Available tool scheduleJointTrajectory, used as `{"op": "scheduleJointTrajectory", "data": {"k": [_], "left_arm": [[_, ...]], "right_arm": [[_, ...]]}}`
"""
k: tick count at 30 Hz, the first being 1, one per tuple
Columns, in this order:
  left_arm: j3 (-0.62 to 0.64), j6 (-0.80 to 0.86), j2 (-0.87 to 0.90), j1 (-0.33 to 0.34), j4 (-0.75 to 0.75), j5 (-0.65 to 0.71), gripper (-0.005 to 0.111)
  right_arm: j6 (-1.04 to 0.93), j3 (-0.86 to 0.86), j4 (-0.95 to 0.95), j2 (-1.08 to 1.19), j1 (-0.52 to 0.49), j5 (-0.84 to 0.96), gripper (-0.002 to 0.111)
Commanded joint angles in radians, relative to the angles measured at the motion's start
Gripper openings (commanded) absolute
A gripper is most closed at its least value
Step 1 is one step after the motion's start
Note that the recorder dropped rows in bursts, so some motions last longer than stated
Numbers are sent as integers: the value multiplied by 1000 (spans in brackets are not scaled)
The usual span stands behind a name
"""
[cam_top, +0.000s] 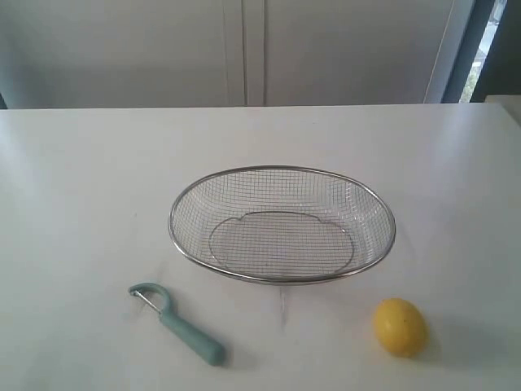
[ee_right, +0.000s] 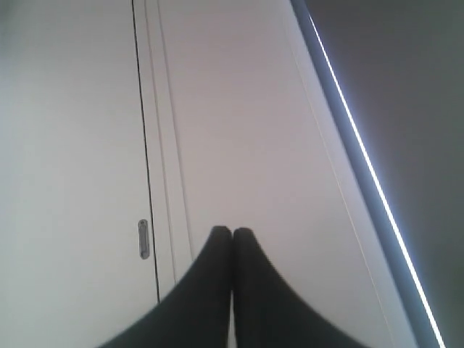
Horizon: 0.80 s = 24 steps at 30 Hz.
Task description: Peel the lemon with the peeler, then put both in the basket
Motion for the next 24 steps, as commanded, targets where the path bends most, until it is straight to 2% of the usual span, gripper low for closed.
{"op": "scheduleJointTrajectory", "data": {"k": [1,24], "left_arm": [[2,-2,-5,3,-7,3,0],[2,-2,-5,3,-7,3,0]], "right_arm": [[6,-66,1,86,4,87,0],[-5,-506,-5,530,4,958,0]]}}
